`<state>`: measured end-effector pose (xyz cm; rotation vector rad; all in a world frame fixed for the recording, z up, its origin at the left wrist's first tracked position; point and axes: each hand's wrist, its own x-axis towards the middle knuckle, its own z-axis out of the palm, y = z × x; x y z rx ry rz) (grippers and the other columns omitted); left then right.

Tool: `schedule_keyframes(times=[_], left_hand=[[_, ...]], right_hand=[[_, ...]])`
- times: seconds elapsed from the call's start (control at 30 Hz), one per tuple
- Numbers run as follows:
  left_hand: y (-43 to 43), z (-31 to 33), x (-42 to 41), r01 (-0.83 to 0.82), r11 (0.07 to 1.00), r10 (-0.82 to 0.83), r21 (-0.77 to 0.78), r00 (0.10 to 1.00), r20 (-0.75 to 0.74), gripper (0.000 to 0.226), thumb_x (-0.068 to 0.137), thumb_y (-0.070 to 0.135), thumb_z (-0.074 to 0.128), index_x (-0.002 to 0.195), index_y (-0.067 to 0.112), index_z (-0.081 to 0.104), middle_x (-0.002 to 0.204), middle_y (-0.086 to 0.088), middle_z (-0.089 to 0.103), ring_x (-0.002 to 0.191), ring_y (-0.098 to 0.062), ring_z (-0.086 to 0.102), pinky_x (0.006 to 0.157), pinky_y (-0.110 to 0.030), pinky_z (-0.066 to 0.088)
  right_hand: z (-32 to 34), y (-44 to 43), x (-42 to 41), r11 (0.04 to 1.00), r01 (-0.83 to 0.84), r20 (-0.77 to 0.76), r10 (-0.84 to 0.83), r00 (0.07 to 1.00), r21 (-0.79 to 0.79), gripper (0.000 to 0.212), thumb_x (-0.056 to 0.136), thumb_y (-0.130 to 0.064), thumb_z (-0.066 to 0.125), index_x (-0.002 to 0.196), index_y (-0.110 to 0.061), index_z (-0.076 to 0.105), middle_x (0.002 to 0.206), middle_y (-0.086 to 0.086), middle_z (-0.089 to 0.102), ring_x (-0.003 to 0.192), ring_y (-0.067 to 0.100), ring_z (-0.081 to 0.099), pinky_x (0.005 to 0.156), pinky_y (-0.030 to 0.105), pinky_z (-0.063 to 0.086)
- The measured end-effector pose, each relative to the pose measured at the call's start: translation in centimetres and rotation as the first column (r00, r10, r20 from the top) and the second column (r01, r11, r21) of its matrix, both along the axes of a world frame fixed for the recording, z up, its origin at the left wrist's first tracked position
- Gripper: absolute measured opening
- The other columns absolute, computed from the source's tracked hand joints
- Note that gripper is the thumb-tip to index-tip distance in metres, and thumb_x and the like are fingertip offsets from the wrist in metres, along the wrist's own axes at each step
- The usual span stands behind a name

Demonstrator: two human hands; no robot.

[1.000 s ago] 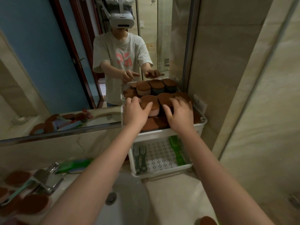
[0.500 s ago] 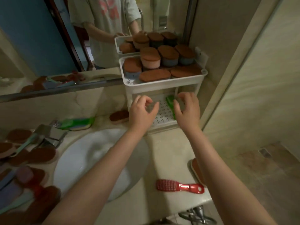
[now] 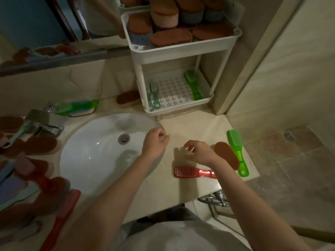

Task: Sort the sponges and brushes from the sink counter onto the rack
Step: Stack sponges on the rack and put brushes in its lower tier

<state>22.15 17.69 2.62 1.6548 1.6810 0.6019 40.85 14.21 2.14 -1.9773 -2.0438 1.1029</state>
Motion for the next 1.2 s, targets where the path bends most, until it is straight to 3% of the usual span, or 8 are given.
schedule_keyframes(times=[0.1, 0.27, 0.5, 0.73, 0.9, 1.03, 1.1, 1.2], left_hand=[[-1.0, -1.7, -0.7, -0.033, 0.997, 0.032, -0.073, 0.999, -0.008, 0.016, 0.085, 0.016, 0.062, 0.095, 0.003, 0.063, 0.101, -0.014, 0.063, 0.093, -0.025, 0.06, 0.078, -0.024, 0.04], [-2.4, -2.6, -1.5, -0.072, 0.987, 0.071, -0.145, 0.997, -0.012, 0.016, 0.086, 0.017, 0.06, 0.095, 0.005, 0.064, 0.093, -0.004, 0.063, 0.081, -0.012, 0.052, 0.07, -0.018, 0.034], [-3.1, -3.0, -2.2, -0.103, 0.972, 0.115, -0.21, 0.992, 0.048, 0.008, 0.086, 0.019, 0.059, 0.09, 0.013, 0.061, 0.087, 0.002, 0.06, 0.08, -0.014, 0.054, 0.073, -0.022, 0.038], [-2.8, -1.4, -1.6, -0.152, 0.966, 0.207, -0.207, 0.94, 0.273, 0.005, 0.092, 0.019, 0.054, 0.089, 0.016, 0.055, 0.077, 0.01, 0.054, 0.074, -0.008, 0.052, 0.059, -0.005, 0.039], [-2.4, -0.1, 0.0, -0.025, 0.96, 0.146, -0.28, 0.895, 0.422, 0.014, 0.093, 0.023, 0.054, 0.101, 0.013, 0.061, 0.087, 0.0, 0.061, 0.081, -0.01, 0.056, 0.061, -0.006, 0.041], [-2.7, -0.1, 0.7, 0.128, 0.945, 0.008, -0.303, 0.912, 0.41, 0.013, 0.093, 0.02, 0.054, 0.089, 0.011, 0.062, 0.078, -0.006, 0.062, 0.069, -0.013, 0.056, 0.063, -0.02, 0.043], [-2.8, -0.3, 1.0, 0.176, 0.931, -0.036, -0.319, 0.916, 0.4, 0.015, 0.095, 0.019, 0.051, 0.082, 0.014, 0.058, 0.075, -0.009, 0.063, 0.06, -0.012, 0.058, 0.06, -0.024, 0.044], [-2.9, -0.1, 1.5, 0.205, 0.915, -0.052, -0.346, 0.913, 0.404, 0.021, 0.097, 0.018, 0.045, 0.077, 0.014, 0.051, 0.058, -0.006, 0.056, 0.037, -0.007, 0.049, 0.042, -0.019, 0.037]], right_hand=[[-1.8, -1.2, -0.4, 0.99, -0.094, 0.056, 0.1, 0.993, -0.105, 0.059, 0.071, -0.033, 0.078, 0.123, -0.018, 0.055, 0.115, 0.006, 0.059, 0.103, 0.022, 0.056, 0.087, 0.027, 0.044], [-3.4, -2.1, -1.6, 0.972, -0.202, 0.154, 0.219, 0.963, -0.122, 0.075, 0.065, -0.048, 0.078, 0.126, -0.018, 0.047, 0.117, 0.006, 0.049, 0.107, 0.026, 0.05, 0.088, 0.034, 0.044], [-3.3, -2.2, -3.3, 0.946, -0.262, 0.117, 0.287, 0.951, -0.189, 0.05, 0.077, -0.032, 0.073, 0.119, -0.014, 0.053, 0.114, 0.007, 0.06, 0.105, 0.026, 0.056, 0.08, 0.03, 0.044], [-0.2, 1.0, -3.9, 0.985, 0.165, -0.225, -0.151, 0.963, 0.043, 0.031, 0.074, -0.012, 0.075, 0.103, -0.01, 0.064, 0.091, 0.007, 0.067, 0.082, 0.02, 0.061, 0.073, 0.029, 0.048], [2.8, 2.9, -4.1, 0.774, 0.599, -0.692, -0.547, 0.472, -0.204, 0.024, 0.081, -0.011, 0.073, 0.095, -0.013, 0.054, 0.079, 0.001, 0.058, 0.066, 0.013, 0.057, 0.057, 0.025, 0.049], [3.3, 3.5, -3.5, 0.586, 0.603, -0.74, -0.673, -0.01, -0.541, 0.022, 0.089, -0.013, 0.064, 0.105, -0.011, 0.05, 0.08, 0.002, 0.058, 0.07, 0.013, 0.057, 0.064, 0.029, 0.051], [3.0, 3.6, -3.4, 0.558, 0.558, -0.723, -0.681, -0.114, -0.614, 0.026, 0.09, -0.015, 0.063, 0.112, -0.008, 0.052, 0.08, 0.001, 0.059, 0.073, 0.013, 0.057, 0.066, 0.03, 0.051], [2.8, 3.3, -3.2, 0.56, 0.565, -0.726, -0.68, -0.103, -0.605, 0.028, 0.089, -0.016, 0.063, 0.113, -0.005, 0.053, 0.082, 0.003, 0.06, 0.076, 0.015, 0.058, 0.071, 0.032, 0.052]])
